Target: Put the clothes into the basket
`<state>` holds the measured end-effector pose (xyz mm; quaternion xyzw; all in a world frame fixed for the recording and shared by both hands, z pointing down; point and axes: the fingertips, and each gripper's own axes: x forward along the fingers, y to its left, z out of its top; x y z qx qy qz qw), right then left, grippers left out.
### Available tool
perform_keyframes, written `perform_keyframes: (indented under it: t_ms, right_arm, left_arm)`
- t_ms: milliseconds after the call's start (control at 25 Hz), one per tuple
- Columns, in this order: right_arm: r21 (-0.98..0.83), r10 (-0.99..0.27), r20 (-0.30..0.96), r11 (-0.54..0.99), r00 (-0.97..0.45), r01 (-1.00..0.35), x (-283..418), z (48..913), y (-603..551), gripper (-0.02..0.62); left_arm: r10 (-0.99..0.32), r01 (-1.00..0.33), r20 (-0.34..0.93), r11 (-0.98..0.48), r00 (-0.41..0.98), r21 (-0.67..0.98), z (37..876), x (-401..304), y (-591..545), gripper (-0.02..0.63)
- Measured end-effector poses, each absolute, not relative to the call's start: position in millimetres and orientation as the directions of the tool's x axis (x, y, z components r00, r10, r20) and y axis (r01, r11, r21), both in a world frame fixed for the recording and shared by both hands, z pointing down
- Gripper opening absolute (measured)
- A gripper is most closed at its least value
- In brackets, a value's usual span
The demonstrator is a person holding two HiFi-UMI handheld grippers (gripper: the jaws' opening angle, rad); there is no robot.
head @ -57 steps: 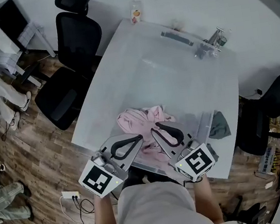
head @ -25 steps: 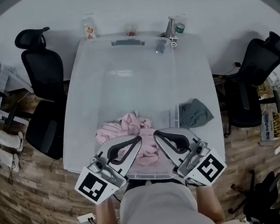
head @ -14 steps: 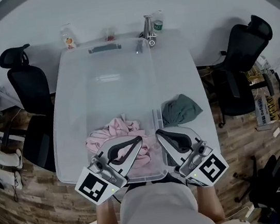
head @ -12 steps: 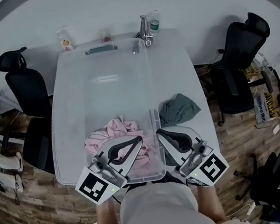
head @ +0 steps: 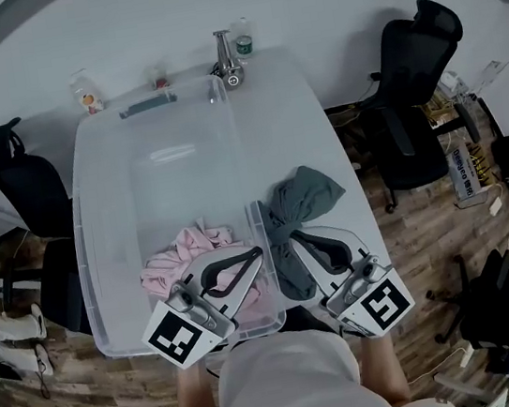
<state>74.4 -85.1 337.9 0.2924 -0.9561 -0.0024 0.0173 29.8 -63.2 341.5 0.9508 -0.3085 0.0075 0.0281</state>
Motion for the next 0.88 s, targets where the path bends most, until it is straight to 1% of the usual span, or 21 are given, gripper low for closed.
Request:
perform_keyframes:
  t_ms: [200, 360, 520, 600, 680, 880]
  right_arm:
    - [0.026, -0.613, 0.084, 0.790, -0.786, -0.613, 95.7, 356.7, -94.7, 0.008]
    - [0.037, -0.640, 0.186, 0.763, -0.745, -0.646, 111.1, 382.3, -101.1, 0.009]
    - [0.045, -0.652, 0.254, 0.746, -0.715, -0.664, 122.3, 405.5, -106.2, 0.015]
    - [0.049, -0.652, 0.290, 0.742, -0.701, -0.669, 126.7, 417.8, -108.3, 0.037]
    - [0.047, -0.652, 0.320, 0.735, -0.687, -0.677, 129.9, 430.1, -111.6, 0.078]
    - [0.040, -0.645, 0.410, 0.719, -0.645, -0.694, 137.0, 469.4, -118.0, 0.150]
  left_arm:
    - [-0.549, -0.551, 0.056, -0.832, 0.834, 0.055, 350.0, 50.1, -70.4, 0.005]
    - [-0.521, -0.526, 0.078, -0.848, 0.850, 0.065, 357.9, 63.5, -77.1, 0.005]
    - [-0.500, -0.507, 0.108, -0.860, 0.860, 0.062, 365.8, 76.7, -83.3, 0.005]
    - [-0.487, -0.496, 0.122, -0.867, 0.865, 0.052, 368.9, 83.7, -86.1, 0.005]
    - [-0.475, -0.484, 0.137, -0.874, 0.869, 0.041, 371.9, 90.0, -89.6, 0.005]
    - [-0.444, -0.457, 0.168, -0.888, 0.880, 0.045, 379.5, 101.5, -95.3, 0.005]
